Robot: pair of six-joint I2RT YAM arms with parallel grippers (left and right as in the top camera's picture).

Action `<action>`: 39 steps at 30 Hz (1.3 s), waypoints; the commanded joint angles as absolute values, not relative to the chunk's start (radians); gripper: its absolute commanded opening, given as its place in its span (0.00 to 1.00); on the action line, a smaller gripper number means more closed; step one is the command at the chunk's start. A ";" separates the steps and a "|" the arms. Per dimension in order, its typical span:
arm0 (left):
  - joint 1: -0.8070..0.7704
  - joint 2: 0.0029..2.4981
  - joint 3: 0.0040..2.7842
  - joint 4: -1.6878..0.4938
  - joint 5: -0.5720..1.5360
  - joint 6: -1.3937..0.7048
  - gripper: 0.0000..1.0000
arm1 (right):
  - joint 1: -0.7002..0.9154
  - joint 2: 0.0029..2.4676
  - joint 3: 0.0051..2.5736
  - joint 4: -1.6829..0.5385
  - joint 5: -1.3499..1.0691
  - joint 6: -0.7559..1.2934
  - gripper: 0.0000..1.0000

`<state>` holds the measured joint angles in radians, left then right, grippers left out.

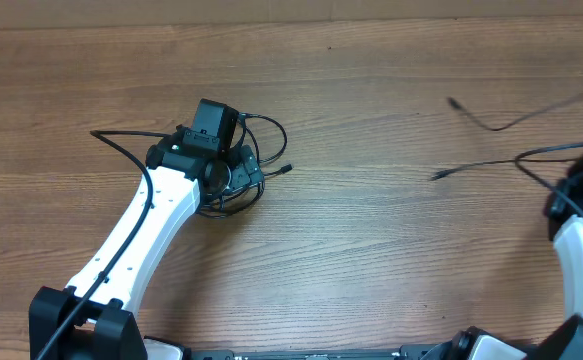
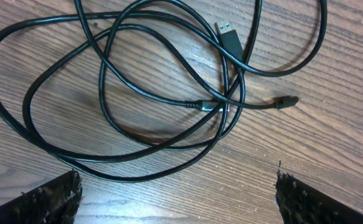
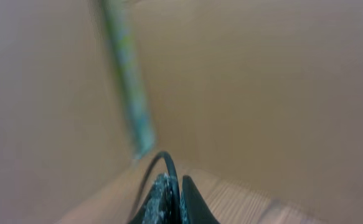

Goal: Untangle cables

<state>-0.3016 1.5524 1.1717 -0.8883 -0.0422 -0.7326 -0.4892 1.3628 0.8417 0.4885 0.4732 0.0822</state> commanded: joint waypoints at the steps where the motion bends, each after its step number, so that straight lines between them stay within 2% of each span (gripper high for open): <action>1: -0.303 1.549 1.186 -0.886 -0.059 -0.733 1.00 | -0.640 1.399 0.910 0.627 0.526 -0.063 0.04; 4: -0.303 1.549 1.186 -0.886 -0.059 -0.733 1.00 | -0.756 1.454 1.021 0.586 0.463 -0.117 0.04; 7: -0.303 1.549 1.186 -0.886 -0.059 -0.733 0.99 | -0.829 1.533 1.118 0.415 0.336 -0.109 0.04; 15: -0.303 1.549 1.186 -0.886 -0.059 -0.733 1.00 | -0.842 1.812 1.131 0.227 0.286 -0.101 0.04; 19: -0.303 1.549 1.186 -0.886 -0.059 -0.733 1.00 | -0.845 1.859 1.131 0.163 0.287 -0.028 0.04; 20: -0.303 1.549 1.186 -0.886 -0.059 -0.733 1.00 | -0.851 1.859 1.131 0.152 0.287 0.014 0.08; 21: -0.303 1.549 1.186 -0.886 -0.059 -0.733 1.00 | -0.863 1.858 1.131 0.149 0.296 0.066 0.20; 24: -0.303 1.549 1.186 -0.886 -0.059 -0.733 1.00 | -0.865 1.848 1.131 0.111 0.318 0.078 0.21; 26: -0.303 1.549 1.186 -0.886 -0.059 -0.733 1.00 | -0.864 1.832 1.131 0.064 0.348 0.079 0.40; 28: -0.303 1.549 1.186 -0.886 -0.059 -0.733 1.00 | -0.864 1.806 1.131 0.017 0.358 0.080 0.79; 29: -0.303 1.549 1.186 -0.886 -0.059 -0.733 1.00 | -0.864 1.792 1.131 0.001 0.358 0.082 0.83; 31: -0.303 1.549 1.186 -0.886 -0.059 -0.733 0.99 | -0.863 1.720 1.131 -0.035 0.357 0.090 0.81; 32: -0.303 1.549 1.186 -0.886 -0.059 -0.733 1.00 | -0.863 1.692 1.131 -0.039 0.357 0.090 0.69; 33: -0.303 1.549 1.186 -0.886 -0.059 -0.733 0.99 | -0.859 1.642 1.131 -0.040 0.358 0.090 0.45; 34: -0.303 1.549 1.186 -0.886 -0.059 -0.733 1.00 | -0.858 1.631 1.131 -0.040 0.358 0.090 0.39; 35: -0.303 1.549 1.186 -0.886 -0.059 -0.733 1.00 | -0.853 1.587 1.131 -0.040 0.357 0.090 0.35; 37: -0.303 1.549 1.186 -0.886 -0.059 -0.733 1.00 | -0.844 1.521 1.131 -0.041 0.357 0.090 0.39; 39: -0.303 1.549 1.186 -0.886 -0.059 -0.733 1.00 | -0.828 1.451 1.131 -0.043 0.357 0.090 0.35</action>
